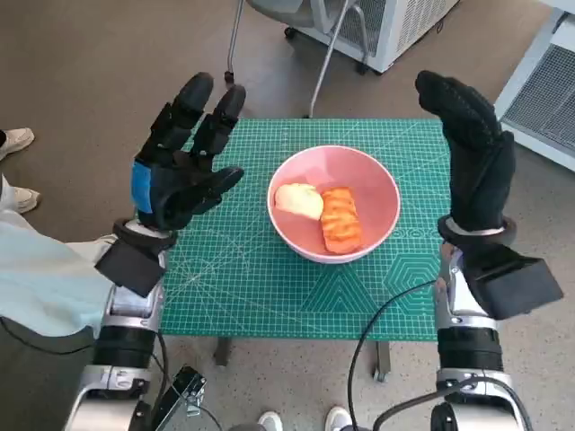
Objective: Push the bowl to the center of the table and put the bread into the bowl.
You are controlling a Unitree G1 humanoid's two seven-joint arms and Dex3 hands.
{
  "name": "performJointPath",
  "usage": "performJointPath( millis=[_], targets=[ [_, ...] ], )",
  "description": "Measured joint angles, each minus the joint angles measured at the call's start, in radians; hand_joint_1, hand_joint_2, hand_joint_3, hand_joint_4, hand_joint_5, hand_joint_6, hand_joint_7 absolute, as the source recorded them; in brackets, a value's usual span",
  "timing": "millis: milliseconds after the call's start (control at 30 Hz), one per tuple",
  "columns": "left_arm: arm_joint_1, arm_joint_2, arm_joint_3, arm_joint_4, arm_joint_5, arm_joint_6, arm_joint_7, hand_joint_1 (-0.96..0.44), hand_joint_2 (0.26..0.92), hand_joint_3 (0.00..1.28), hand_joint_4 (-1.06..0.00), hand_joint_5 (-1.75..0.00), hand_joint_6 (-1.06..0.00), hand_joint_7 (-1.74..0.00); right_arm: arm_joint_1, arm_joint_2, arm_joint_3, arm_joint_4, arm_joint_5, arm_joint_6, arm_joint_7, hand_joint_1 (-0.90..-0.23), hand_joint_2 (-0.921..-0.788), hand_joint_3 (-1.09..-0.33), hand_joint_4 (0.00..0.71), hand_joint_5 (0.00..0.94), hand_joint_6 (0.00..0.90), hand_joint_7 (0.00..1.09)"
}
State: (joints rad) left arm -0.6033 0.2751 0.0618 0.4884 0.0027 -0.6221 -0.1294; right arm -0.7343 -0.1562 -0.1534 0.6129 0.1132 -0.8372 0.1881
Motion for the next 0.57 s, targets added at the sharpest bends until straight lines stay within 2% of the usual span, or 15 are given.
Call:
performJointPath(
  millis=[133, 400, 567],
  targets=[
    [0.003, -0.007, 0.000, -0.006, 0.000, 0.000, 0.000, -0.09, 0.916, 0.06, -0.18, 0.00, -0.26, 0.00, 0.000, 0.000, 0.000, 0.000, -0.001, -0.001, -0.001, -0.564, -0.921, -0.758, 0.398, 0.006, 0.062, 0.81],
    [0.016, -0.007, -0.002, -0.029, 0.016, 0.000, 0.001, -0.10, 0.918, 0.05, -0.09, 0.00, -0.19, 0.00, 0.003, -0.003, 0.000, 0.000, -0.007, -0.003, -0.010, -0.549, -0.921, -0.766, 0.393, 0.003, 0.056, 0.81],
    [0.021, -0.007, -0.006, -0.037, 0.029, 0.000, 0.001, -0.12, 0.918, 0.05, -0.05, 0.00, -0.16, 0.00, 0.004, -0.004, 0.002, 0.001, -0.030, -0.004, -0.023, -0.550, -0.921, -0.786, 0.386, 0.000, 0.044, 0.81]
  ],
)
